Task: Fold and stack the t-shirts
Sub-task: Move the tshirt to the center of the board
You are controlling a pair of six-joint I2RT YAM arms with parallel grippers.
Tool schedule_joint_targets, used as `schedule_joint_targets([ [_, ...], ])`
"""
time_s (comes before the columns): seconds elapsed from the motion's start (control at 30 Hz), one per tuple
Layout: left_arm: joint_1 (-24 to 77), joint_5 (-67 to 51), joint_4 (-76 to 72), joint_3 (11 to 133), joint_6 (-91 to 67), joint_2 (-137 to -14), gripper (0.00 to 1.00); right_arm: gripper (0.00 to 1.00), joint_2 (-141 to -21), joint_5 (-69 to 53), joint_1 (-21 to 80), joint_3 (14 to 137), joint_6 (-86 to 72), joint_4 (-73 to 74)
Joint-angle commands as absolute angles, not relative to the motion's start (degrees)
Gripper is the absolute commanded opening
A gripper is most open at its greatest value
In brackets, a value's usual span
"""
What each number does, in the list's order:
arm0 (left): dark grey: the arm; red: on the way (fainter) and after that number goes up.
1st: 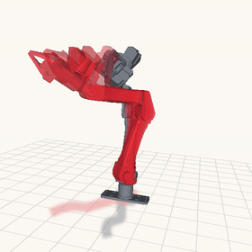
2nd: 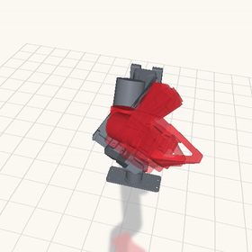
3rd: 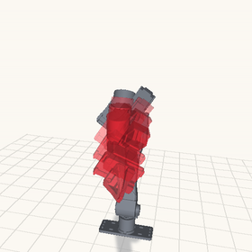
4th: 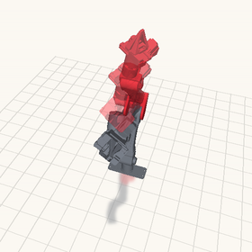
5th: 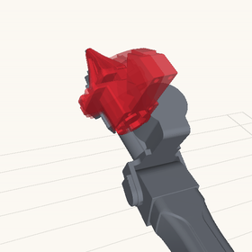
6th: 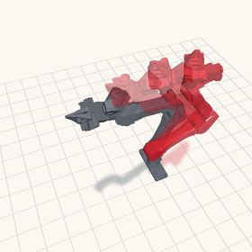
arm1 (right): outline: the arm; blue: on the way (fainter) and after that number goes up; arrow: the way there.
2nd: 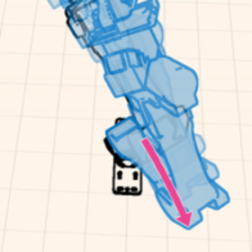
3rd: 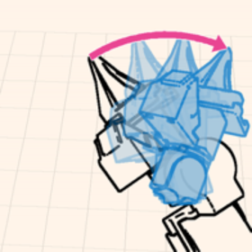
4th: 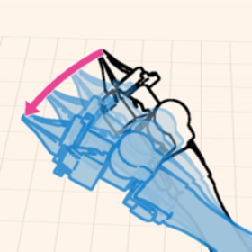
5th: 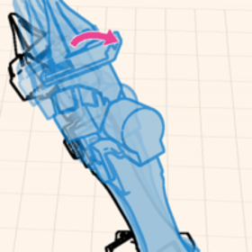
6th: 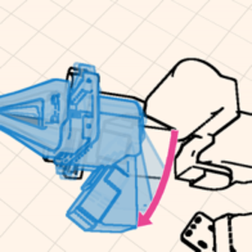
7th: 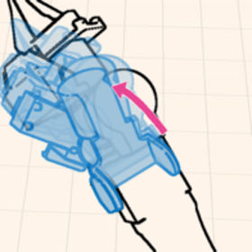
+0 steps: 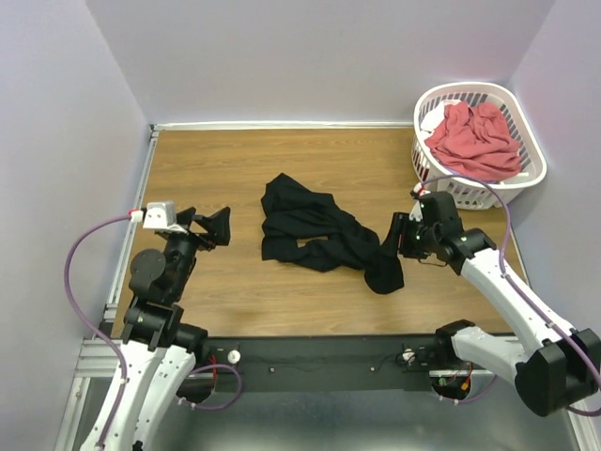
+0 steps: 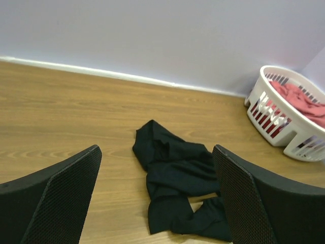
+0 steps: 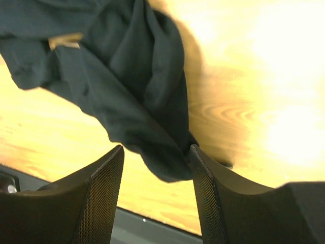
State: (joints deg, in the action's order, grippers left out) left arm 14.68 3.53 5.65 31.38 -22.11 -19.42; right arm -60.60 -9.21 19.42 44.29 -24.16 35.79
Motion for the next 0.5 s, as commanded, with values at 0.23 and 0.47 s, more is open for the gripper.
schedule_joint_targets([
  [0.23,14.5,-9.8,0.3,38.3,-23.5,-50.1,0.98,0.65,-68.9,-10.9,19.8,54.7,-18.8,32.6],
  [0.47,17.0,-20.4,4.1,54.2,-22.6,-76.5,0.94,0.79,-69.3,-15.7,20.2,51.5,-18.3,32.0],
])
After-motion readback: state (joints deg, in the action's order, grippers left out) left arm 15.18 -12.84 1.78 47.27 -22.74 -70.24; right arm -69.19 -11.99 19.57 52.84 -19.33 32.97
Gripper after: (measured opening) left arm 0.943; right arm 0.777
